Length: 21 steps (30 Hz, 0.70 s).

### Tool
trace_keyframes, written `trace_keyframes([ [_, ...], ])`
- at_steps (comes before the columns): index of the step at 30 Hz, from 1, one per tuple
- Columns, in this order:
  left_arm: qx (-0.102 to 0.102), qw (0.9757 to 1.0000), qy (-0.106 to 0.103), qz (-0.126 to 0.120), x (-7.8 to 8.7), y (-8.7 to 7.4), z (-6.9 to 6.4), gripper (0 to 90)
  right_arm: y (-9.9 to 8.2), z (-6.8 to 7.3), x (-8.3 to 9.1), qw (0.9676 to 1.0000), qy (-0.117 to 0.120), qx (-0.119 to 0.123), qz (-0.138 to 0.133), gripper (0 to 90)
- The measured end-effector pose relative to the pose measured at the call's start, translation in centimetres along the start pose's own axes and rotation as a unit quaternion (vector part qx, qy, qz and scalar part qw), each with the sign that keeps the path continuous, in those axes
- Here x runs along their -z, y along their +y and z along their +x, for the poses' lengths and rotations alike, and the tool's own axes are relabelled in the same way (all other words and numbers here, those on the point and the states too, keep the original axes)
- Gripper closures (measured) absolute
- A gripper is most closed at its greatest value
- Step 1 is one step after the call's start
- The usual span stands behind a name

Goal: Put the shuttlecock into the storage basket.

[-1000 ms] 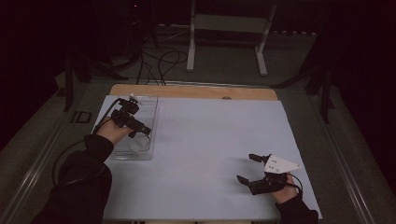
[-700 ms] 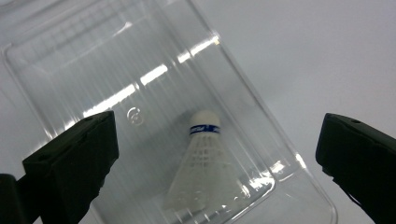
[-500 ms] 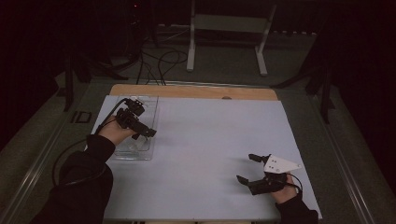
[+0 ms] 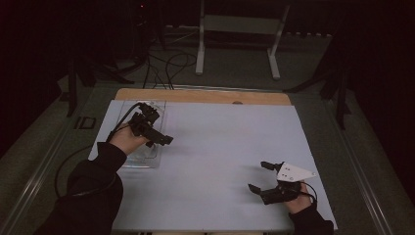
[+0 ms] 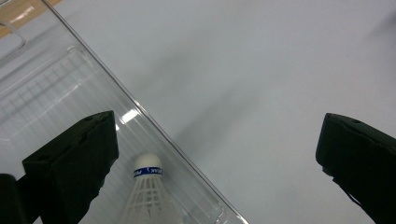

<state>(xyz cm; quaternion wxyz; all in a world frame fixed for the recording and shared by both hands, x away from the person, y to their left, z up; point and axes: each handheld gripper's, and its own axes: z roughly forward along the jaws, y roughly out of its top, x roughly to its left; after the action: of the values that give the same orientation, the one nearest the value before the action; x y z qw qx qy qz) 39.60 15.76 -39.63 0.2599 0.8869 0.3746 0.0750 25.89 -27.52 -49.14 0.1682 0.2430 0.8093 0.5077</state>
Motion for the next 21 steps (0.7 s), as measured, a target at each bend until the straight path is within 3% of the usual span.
trace_keyframes([
  [5,-0.008,0.9996,-0.022,-0.014,0.1,0.4,-1.2,0.0,0.0,0.0,0.0,1.0,-0.001,0.0,-0.001,9.5],
  [11,-0.028,0.9989,-0.026,-0.028,0.0,0.8,-2.5,0.0,-0.1,0.0,-0.1,1.0,0.002,-0.001,0.0,9.5],
  [13,-0.03,0.9982,-0.038,-0.034,0.0,0.8,-3.0,0.0,-0.1,0.1,-0.1,1.0,0.002,0.0,0.001,9.5],
  [21,-0.047,0.9965,-0.051,-0.046,-1.1,1.0,-4.6,0.0,-0.1,0.0,0.0,1.0,0.002,-0.004,0.0,9.5],
])
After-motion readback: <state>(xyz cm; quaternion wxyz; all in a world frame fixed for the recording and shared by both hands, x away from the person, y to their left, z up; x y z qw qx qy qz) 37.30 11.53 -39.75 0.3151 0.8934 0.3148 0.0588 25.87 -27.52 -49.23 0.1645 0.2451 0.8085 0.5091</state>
